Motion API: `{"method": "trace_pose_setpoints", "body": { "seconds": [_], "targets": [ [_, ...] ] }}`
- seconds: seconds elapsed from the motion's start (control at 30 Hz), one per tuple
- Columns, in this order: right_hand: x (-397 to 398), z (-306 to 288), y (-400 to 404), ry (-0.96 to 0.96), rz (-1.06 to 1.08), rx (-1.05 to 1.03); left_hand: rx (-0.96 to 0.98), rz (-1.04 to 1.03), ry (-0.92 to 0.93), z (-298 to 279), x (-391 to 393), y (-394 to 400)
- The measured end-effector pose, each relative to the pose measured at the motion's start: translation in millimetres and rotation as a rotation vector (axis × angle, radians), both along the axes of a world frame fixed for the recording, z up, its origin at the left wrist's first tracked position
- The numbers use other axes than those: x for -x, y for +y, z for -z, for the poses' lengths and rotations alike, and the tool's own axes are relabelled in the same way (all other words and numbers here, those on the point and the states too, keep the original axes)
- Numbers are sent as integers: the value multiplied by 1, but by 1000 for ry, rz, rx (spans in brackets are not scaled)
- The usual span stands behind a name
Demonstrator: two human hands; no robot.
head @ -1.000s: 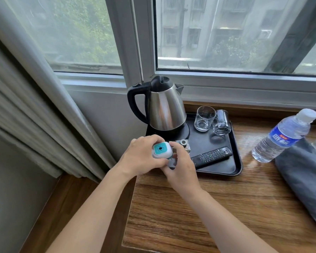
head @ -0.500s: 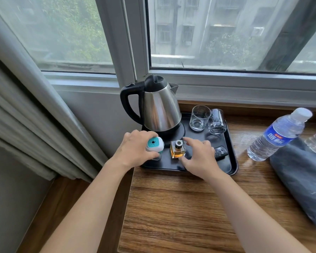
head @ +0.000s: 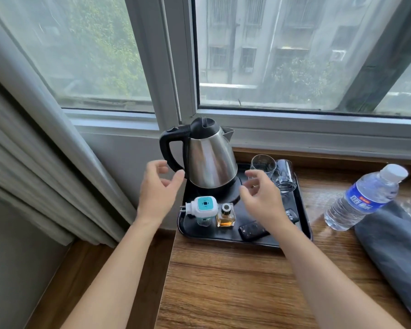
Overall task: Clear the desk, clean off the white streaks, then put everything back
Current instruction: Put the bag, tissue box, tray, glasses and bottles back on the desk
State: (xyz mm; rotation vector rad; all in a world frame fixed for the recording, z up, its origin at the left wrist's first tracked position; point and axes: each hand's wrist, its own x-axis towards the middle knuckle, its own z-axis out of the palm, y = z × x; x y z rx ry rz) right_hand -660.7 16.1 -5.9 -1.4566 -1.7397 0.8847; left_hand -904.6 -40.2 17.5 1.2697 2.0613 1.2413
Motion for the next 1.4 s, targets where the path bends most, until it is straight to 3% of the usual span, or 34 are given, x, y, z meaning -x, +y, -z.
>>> {"method": "trace_pose_setpoints", "body": {
  "seconds": [0.07,0.17,0.33,0.87,1.13,1.4],
  "targets": [
    [7,-19,23,41,11,-8,28,-36,-65,-8,16,19],
    [19,-36,51,-48,-104,92,90,75,-166,-13,34,48],
    [34,-35,69,-71,-210,202,30,145,-329,-12,39,66],
    [4,-7,47,25,-141,161,-52,283,-75,-18,14,41],
    [20,-14,50,-91,-161,154,-13,245,-117,-6,29,50],
    [28,1,41,-82,-109,126,4,198,-159,9,39,58]
  ]
}}
